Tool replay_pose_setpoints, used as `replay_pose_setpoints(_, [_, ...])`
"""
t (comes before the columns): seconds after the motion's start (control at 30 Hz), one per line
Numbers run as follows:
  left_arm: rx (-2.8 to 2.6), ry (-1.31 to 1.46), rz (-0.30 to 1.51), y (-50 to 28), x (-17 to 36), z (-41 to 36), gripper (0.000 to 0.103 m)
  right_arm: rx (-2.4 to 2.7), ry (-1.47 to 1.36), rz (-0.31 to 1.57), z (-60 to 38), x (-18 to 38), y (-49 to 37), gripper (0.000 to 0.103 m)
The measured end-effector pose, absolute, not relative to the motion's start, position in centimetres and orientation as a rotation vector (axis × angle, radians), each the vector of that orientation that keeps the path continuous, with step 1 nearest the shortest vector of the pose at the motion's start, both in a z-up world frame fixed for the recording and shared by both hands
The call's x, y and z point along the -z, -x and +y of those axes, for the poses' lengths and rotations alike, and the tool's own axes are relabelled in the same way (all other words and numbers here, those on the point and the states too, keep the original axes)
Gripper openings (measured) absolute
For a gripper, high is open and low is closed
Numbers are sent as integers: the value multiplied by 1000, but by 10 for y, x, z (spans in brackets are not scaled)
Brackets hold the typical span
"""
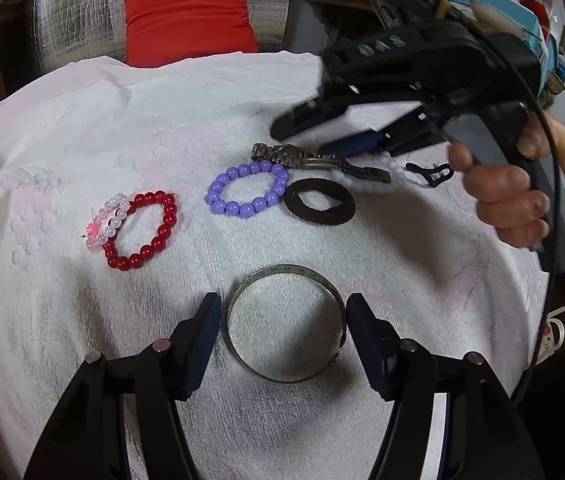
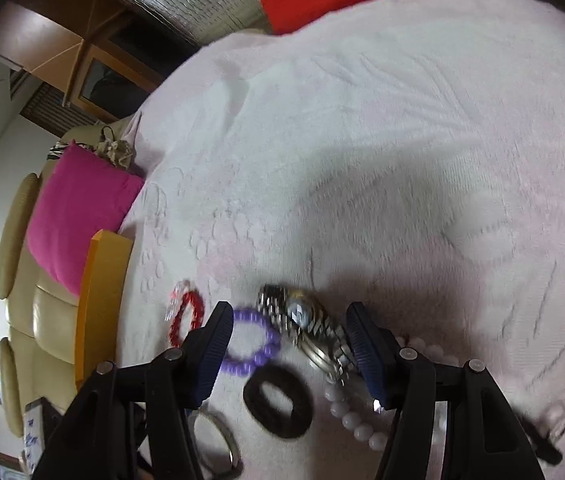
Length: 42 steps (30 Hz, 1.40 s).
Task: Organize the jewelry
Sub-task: 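Lower the left tool around the silver bangle while the right tool reaches the silver watch, then close the left tool on the silver bangle while the right tool grips the watch band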
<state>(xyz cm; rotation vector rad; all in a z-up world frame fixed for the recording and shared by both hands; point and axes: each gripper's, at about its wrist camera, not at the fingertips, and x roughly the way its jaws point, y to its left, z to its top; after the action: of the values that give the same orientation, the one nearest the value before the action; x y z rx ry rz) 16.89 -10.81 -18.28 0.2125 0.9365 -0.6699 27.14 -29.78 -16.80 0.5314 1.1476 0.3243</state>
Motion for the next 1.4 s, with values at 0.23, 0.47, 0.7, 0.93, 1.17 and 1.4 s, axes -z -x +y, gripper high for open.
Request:
replay_pose_setpoints(0.23, [694, -180, 924, -167, 174, -99, 65, -340, -358, 1192, -280, 167, -253, 61])
replay_pose_setpoints(0.47, [715, -171, 925, -170, 161, -83, 65, -326, -393, 1182, -290, 172, -247, 14])
replay_pose_setpoints(0.7, [718, -143, 925, -175, 153, -73, 65, -369, -496, 1136, -294, 166, -246, 7])
replay_pose_setpoints(0.93, [721, -130, 913, -168, 141, -56, 62, -405, -560, 1029, -293, 140, -240, 7])
replay_pose_setpoints(1.17, [674, -111, 913, -167, 133, -31, 62, -313, -482, 1117, -290, 143, -242, 34])
replay_pose_setpoints(1.4, [620, -108, 907, -169, 133, -22, 62, -312, -387, 1108, -285, 146, -229, 34])
